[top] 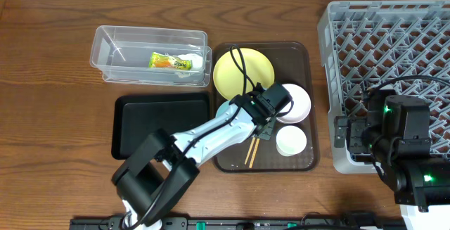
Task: Sort waste into correct bins and load items into the dishwasher rack
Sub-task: 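Reach the left gripper to the blue rice bowl and grasp its rim, then tip the blue bowl with the left gripper over the black tray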
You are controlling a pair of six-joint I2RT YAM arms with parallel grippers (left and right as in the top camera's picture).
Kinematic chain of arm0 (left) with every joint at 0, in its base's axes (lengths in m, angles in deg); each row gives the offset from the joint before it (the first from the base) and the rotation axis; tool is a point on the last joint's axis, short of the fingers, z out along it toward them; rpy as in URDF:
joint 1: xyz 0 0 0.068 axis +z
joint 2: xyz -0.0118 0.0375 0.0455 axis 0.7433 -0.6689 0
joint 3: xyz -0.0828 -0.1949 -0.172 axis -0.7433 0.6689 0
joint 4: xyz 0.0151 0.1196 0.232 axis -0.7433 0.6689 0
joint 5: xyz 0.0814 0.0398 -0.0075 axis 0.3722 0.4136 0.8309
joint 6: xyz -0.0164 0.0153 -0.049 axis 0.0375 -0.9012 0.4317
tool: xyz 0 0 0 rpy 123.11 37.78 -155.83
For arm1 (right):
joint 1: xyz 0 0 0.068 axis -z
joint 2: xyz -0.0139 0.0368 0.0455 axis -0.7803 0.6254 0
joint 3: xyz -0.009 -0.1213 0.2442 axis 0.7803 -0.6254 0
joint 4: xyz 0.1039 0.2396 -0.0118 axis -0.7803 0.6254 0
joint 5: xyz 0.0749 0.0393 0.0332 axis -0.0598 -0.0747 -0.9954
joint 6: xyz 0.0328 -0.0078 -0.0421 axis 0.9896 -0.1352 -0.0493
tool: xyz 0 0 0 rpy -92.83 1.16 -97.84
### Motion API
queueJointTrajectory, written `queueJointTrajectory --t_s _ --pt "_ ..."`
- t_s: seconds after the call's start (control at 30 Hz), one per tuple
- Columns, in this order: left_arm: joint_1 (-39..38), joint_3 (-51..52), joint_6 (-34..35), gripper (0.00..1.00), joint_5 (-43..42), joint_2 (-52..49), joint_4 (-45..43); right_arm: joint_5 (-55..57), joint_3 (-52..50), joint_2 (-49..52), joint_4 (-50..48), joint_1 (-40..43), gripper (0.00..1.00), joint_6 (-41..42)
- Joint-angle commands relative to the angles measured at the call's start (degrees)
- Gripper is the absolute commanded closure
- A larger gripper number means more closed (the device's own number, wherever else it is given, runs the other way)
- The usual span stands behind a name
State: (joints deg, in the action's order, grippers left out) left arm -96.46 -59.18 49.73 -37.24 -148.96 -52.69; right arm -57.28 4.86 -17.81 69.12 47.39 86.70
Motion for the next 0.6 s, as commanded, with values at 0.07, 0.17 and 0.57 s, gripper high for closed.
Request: queueJointTrajectory --t_s 0.07,0.17,0.57 --pt "0.3 -1.9 -0.3 0.94 -0.8 6.7 2.7 -0.4 1.0 -0.1 0.2 -0.4 0.01 0.4" --pt "1.1 -1.9 -0.3 0.94 -0.8 11.5 4.7 -0.4 1.0 -0.1 0.2 -0.4 0.01 0.4" --pt "22.6 -1.4 -4.8 0.94 -19.5 21.8 13.0 -0.4 1.0 -0.1 0.2 -0.4 0.01 0.3"
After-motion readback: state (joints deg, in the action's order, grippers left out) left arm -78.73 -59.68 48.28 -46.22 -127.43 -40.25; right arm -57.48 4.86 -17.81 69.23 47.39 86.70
